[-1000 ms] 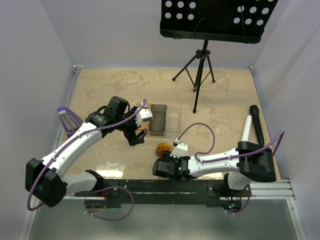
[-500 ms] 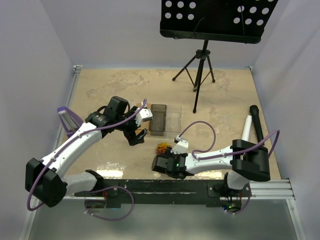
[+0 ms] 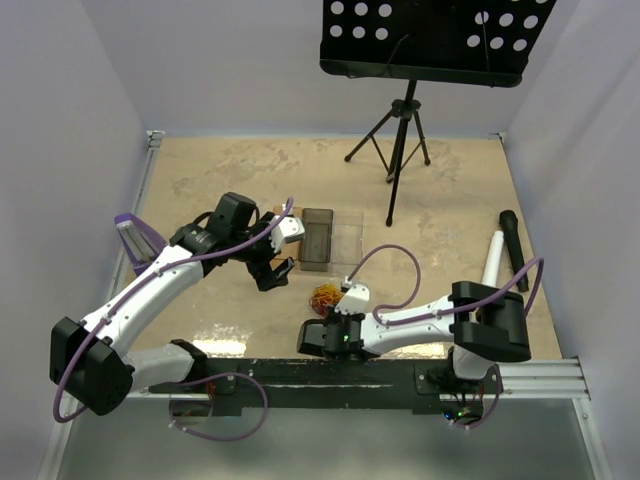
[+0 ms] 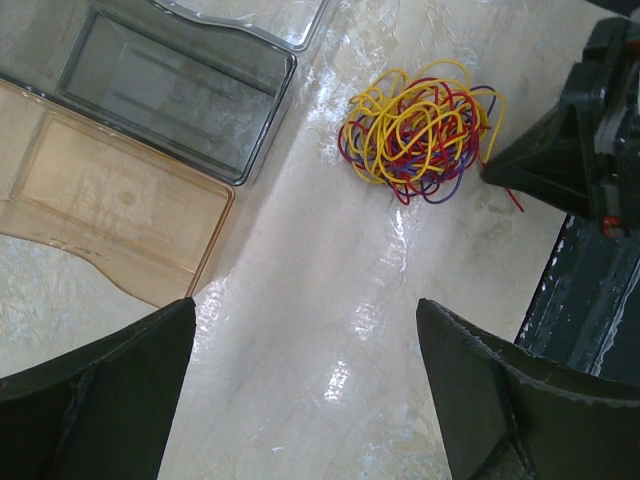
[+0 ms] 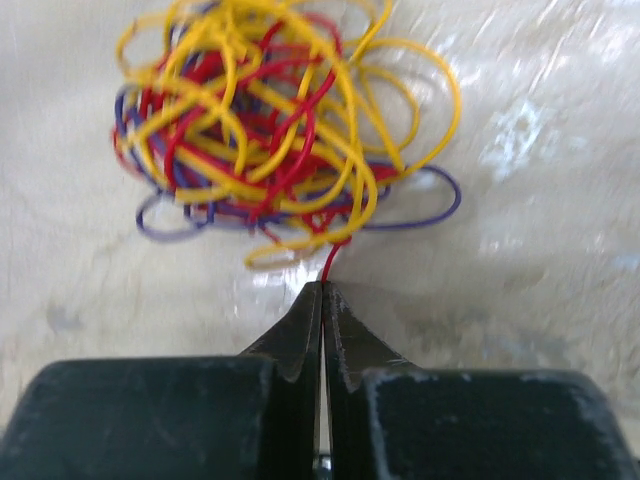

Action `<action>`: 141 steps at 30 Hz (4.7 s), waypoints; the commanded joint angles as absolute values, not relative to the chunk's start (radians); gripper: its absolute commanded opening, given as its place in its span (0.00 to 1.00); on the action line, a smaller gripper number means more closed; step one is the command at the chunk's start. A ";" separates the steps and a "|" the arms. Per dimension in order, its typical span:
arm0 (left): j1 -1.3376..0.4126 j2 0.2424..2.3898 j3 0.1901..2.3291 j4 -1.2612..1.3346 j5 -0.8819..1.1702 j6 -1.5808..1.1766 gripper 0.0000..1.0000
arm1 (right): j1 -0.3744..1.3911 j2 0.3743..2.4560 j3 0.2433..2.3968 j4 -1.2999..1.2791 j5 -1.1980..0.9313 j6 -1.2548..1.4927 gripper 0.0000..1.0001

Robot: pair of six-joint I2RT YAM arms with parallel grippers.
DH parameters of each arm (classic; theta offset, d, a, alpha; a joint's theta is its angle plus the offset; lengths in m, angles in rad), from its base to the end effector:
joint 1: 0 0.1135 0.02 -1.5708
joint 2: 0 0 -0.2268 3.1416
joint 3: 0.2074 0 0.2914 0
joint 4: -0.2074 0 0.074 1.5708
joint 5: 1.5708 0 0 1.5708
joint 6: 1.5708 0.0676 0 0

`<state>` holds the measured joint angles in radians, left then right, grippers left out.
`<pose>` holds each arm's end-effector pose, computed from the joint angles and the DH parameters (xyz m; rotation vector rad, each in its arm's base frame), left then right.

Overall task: Untangle the cables
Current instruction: Untie the cable.

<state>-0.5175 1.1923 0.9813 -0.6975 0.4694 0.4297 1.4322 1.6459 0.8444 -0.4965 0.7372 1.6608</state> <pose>0.2544 -0.1800 0.2173 1.2881 2.0747 -0.6181 0.0881 0.3026 0.0571 0.3972 2.3525 0.3045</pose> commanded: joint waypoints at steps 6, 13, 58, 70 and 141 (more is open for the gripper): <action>-0.515 1.170 0.999 -0.678 0.492 0.413 0.97 | 1.512 1.464 0.911 -0.535 0.727 1.608 0.00; -0.517 1.178 1.054 -0.721 0.563 0.437 0.98 | 1.511 1.307 1.012 -0.529 0.767 1.464 0.00; -0.514 1.078 0.755 -0.015 1.238 0.009 0.62 | 1.387 1.315 1.327 -0.331 0.680 1.120 0.00; -0.512 1.068 0.733 -0.075 1.186 0.086 0.00 | 1.387 1.243 1.341 -0.331 0.698 1.120 0.00; -0.514 0.980 1.236 -0.457 0.994 0.032 0.00 | 1.594 1.844 1.144 0.797 1.537 0.322 0.62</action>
<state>-0.5129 1.0039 1.1683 -0.5053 0.9760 0.0883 1.6127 1.7855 1.0771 0.8314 1.3823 0.2871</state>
